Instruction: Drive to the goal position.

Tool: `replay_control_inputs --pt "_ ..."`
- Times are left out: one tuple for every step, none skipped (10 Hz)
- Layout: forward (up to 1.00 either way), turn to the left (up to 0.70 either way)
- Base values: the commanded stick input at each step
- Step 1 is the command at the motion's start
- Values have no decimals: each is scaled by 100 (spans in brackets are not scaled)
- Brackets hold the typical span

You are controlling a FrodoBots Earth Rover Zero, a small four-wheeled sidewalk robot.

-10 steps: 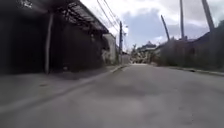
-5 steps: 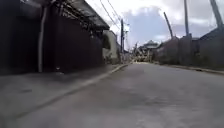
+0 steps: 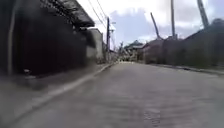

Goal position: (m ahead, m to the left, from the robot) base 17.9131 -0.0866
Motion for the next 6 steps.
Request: replay_control_inputs --pt "100 0" --pt "100 0" --pt "100 0" --pt "100 0" --pt "100 0" --pt "100 0"
